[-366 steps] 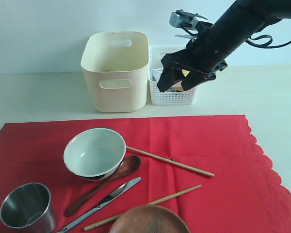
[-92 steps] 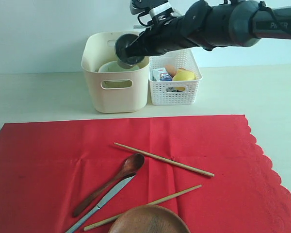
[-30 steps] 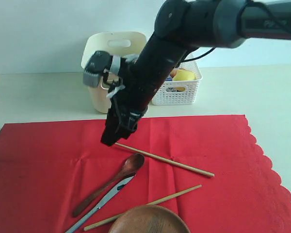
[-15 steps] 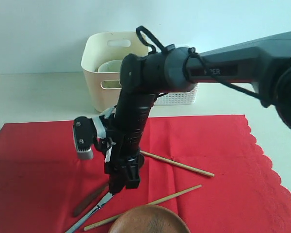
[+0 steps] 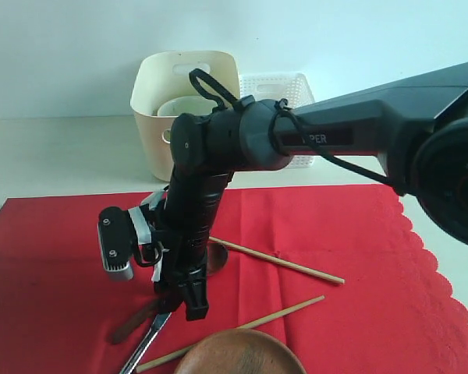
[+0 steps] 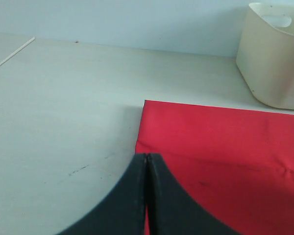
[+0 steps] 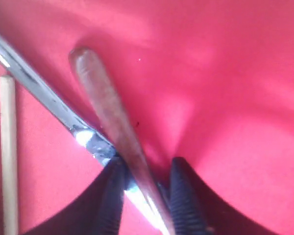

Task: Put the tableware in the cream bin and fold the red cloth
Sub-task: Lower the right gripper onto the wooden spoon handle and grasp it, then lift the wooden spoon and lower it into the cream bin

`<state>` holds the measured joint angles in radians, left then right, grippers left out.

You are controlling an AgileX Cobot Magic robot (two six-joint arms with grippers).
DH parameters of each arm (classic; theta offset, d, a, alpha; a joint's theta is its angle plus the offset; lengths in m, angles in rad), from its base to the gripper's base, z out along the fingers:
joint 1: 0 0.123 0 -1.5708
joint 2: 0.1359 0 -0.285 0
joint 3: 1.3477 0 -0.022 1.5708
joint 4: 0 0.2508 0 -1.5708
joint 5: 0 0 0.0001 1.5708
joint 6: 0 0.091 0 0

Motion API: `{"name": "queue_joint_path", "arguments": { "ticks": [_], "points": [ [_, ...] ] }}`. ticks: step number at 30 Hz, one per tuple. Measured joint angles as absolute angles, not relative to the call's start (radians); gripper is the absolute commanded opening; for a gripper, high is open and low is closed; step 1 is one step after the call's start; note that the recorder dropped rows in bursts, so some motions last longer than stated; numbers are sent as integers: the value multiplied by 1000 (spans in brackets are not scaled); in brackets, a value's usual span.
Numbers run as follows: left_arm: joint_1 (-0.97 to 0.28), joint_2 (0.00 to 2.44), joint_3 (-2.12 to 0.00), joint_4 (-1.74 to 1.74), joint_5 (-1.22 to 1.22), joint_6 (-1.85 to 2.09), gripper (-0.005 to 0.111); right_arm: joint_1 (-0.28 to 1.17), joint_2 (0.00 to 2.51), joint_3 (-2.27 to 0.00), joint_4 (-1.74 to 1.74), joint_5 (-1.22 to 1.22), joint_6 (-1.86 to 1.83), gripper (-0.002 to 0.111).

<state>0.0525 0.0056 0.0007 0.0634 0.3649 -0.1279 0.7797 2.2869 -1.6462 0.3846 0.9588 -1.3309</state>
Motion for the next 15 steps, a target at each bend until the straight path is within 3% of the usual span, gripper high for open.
{"name": "queue_joint_path", "arguments": {
  "ticks": [4, 15],
  "points": [
    [52, 6, 1, 63, 365, -128, 1, 780, 2285, -1646, 388, 959, -1331, 0],
    [52, 6, 1, 63, 365, -128, 1, 780, 2259, -1646, 385, 964, -1286, 0]
  ]
}}
